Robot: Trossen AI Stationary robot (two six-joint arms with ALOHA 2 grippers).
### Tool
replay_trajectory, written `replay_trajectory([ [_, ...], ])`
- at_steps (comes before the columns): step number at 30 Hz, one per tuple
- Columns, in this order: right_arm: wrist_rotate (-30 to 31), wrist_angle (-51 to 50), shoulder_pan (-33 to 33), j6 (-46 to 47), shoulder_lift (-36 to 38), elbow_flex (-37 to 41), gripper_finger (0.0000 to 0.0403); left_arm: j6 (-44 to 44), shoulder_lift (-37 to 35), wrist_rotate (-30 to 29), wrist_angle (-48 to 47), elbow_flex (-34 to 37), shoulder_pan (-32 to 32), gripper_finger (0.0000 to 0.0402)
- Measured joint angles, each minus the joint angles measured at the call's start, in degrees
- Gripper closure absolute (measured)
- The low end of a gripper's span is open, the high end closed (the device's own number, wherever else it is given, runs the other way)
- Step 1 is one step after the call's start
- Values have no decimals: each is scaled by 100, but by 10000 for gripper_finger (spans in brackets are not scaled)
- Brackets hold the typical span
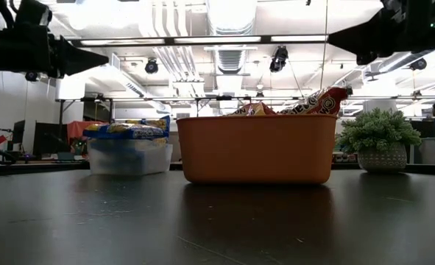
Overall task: Sort Maruchan noodles
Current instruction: Return to Home Position
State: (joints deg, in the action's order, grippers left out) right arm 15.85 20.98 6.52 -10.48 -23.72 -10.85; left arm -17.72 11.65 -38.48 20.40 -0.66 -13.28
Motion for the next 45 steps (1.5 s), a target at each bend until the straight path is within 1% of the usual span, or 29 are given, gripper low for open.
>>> replay_trajectory([
  [9,3,-911,0,-7,966,2,371,101,-317,2,-267,-1,5,402],
  [14,5,-1491,0,13,1584,7,371,312,-351,4,-515,-1,5,402],
  [21,8,-2001,7,14,2339,26,371,479,-343,4,-661,-1,5,402],
  [24,5,-2132,7,4,2366,78,371,493,-349,4,-683,-1,5,402],
  [30,-120,-2052,7,32,2369,322,371,525,-340,4,-688,2,5,402],
  [33,-133,-1799,7,22,2368,574,371,534,-338,7,-688,2,5,402],
  [36,-133,-1415,7,36,2371,1012,371,628,-342,8,-706,2,4,402],
  [39,-136,-1702,5,178,2310,1016,371,796,-337,7,-878,4,1,402],
  [41,-55,-1748,4,180,2288,1016,371,849,-334,8,-991,4,-2,402],
  [43,149,-1732,4,144,2288,1016,371,913,-329,2,-1081,4,-2,402],
  [45,555,-1714,4,12,2287,1016,371,957,-321,2,-1073,4,0,402],
])
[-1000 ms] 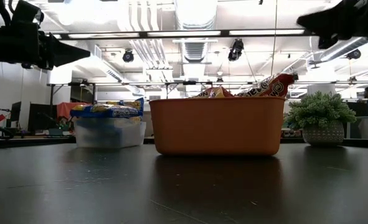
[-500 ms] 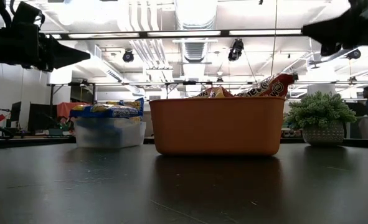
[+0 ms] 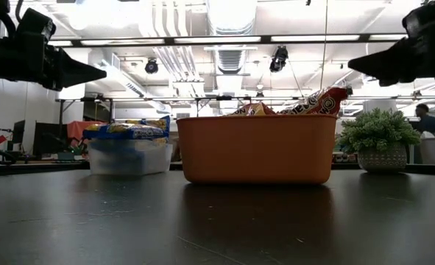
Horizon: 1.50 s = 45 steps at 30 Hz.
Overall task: Sort Maruchan noodles
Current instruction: Return to Home Position
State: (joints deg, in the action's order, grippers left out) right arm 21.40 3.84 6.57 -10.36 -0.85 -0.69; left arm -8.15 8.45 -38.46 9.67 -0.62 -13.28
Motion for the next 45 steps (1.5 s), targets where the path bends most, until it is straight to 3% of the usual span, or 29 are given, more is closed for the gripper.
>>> replay_trajectory([
  [9,1764,9,-2,-18,-160,0,371,73,9,-2,24,0,0,402],
  [21,1766,4,2,445,-192,2,371,75,9,0,44,0,0,402],
  [45,1765,-3,2,386,-192,7,371,75,9,7,48,0,4,402],
])
